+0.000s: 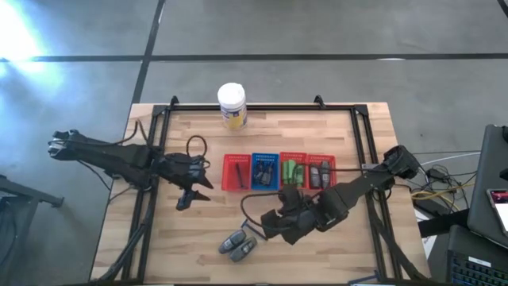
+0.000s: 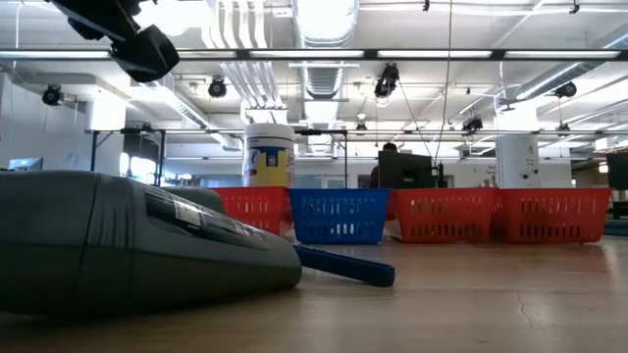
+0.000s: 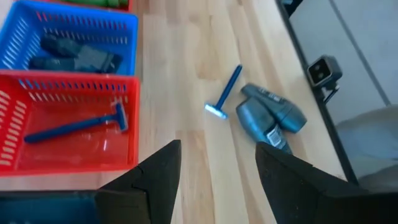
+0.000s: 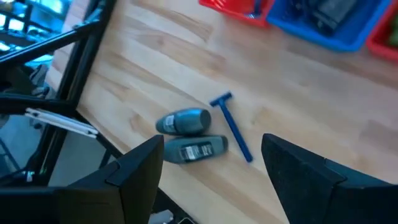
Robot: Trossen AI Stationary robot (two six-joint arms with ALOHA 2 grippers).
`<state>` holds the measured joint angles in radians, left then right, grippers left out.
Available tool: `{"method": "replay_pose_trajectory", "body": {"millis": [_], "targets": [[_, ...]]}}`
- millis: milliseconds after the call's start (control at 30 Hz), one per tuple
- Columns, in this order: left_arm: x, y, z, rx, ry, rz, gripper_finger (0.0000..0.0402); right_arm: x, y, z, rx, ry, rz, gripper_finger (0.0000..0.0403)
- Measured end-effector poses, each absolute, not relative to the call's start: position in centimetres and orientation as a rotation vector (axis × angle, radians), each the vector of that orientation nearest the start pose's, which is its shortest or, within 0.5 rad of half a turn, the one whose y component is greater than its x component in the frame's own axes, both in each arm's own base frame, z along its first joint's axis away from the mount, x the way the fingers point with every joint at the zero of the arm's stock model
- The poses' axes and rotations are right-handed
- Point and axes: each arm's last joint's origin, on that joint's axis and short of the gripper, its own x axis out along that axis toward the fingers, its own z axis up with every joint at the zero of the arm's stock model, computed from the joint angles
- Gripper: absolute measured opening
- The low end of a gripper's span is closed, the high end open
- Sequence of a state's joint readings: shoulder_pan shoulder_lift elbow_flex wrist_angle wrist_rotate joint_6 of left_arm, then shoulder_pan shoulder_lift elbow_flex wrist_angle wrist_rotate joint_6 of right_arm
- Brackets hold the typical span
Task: Pick & Place Travel size toiletries
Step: Put the gray deodorant into the right red bin
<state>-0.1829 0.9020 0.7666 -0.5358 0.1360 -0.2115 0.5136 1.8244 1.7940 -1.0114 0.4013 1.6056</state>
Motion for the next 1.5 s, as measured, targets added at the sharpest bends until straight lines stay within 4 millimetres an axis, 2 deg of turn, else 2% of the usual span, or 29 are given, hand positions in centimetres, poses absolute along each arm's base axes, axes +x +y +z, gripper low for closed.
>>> {"method": "replay_pose_trajectory", "body": {"millis": [300, 500, 1167, 1400, 1500], "targets": [[17.4, -3.6, 28.8, -0.188, 0.61, -0.243, 0.0211, 34.6, 16.1, 36.4, 0.881, 0.712, -0.495, 0.0284], [17.4, -3.6, 28.9, -0.189, 0.6, -0.245, 0.0211, 35.0, 15.2, 37.3, 0.777, 0.706, -0.446, 0.0301], [17.3, -3.6, 28.9, -0.221, 0.605, -0.242, 0.0211, 35.5, 15.5, 37.5, 0.832, 0.656, -0.416, 0.0357], [17.3, -3.6, 28.9, -0.223, 0.605, -0.241, 0.0211, 36.1, 16.0, 37.6, 0.93, 0.608, -0.381, 0.0352], [17.3, -3.6, 28.9, -0.223, 0.606, -0.241, 0.0211, 36.9, 16.6, 36.8, 0.911, 0.625, -0.347, 0.0344]]}}
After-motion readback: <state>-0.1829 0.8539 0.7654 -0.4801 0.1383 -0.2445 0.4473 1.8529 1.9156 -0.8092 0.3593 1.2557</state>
